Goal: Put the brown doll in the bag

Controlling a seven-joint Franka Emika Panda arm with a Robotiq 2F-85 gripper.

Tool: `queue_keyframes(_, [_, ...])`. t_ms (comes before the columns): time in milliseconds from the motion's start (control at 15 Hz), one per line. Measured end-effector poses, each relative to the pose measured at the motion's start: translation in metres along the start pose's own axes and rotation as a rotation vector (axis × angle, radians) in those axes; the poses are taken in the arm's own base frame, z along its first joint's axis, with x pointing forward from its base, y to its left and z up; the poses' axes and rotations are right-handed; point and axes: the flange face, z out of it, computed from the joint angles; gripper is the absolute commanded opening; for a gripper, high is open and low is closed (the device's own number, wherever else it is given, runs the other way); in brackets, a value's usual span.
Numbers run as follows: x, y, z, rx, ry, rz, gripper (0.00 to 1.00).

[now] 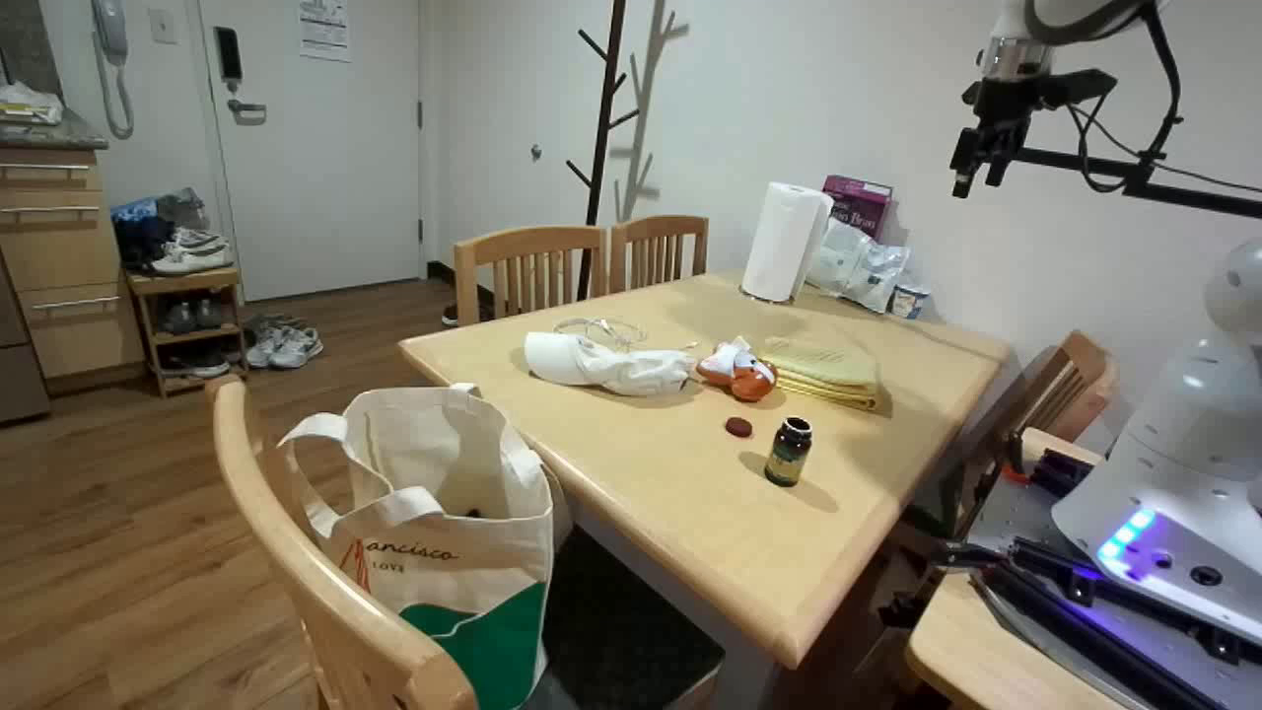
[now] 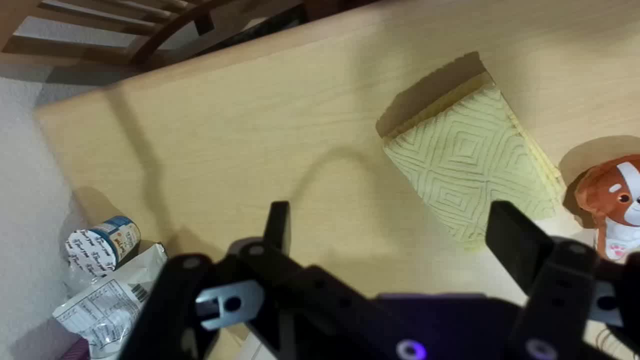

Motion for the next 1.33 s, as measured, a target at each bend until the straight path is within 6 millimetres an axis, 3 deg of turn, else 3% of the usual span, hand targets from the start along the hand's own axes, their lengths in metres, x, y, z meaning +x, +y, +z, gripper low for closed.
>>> queue_keyframes(200, [0.0, 0.0, 0.0, 0.001, 0.0, 0.0, 1.0])
queue_keyframes(333, [0.004, -0.011, -0.001, 0.025, 0.012, -0.021, 1.0])
queue_keyframes(467, [0.018, -0.047, -0.006, 0.072, 0.064, -0.093, 1.0])
queue_keyframes(800, [0.054, -0.161, -0.017, 0.163, 0.135, -0.338, 1.0])
queue_keyframes(1000, [0.076, -0.2, 0.009, 0.176, 0.118, -0.479, 1.0])
queue_keyframes(1333, [0.113, -0.246, 0.093, 0.229, 0.119, -0.654, 1.0])
